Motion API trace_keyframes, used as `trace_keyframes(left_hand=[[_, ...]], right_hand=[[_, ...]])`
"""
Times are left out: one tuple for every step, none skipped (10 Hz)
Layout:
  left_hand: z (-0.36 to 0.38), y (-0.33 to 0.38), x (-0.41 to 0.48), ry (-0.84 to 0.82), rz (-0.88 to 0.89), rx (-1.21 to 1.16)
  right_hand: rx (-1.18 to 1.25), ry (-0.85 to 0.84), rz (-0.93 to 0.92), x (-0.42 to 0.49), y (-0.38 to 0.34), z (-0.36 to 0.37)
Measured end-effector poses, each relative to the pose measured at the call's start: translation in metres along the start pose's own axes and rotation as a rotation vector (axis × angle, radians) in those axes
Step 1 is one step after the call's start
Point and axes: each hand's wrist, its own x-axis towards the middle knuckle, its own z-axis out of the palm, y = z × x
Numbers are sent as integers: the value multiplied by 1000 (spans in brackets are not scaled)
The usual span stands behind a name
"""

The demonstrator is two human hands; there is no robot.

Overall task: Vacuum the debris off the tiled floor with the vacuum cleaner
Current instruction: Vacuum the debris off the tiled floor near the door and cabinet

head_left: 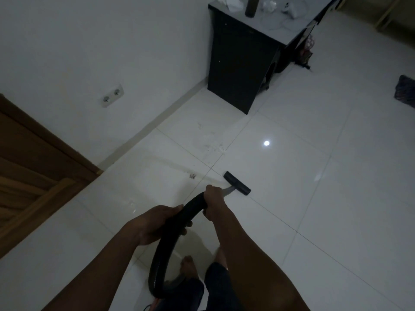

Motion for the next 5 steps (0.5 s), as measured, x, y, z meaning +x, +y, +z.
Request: trace_keyframes(left_hand=[[3,2,0,14,-9,66],[-6,0,-6,-91,-1,-37],[-19,-5,-13,-176,21,-69],[-22,-6,-12,-109,68,-96],[-22,1,-10,-61,98,-100]], right_hand=[[612,-126,230,4,-14,3],[642,-179,145,-7,-19,-4],[622,-222,132,-17,-26,-8],[623,-258,131,-1,-38,0],[598,-275,113,1,-50,-3]])
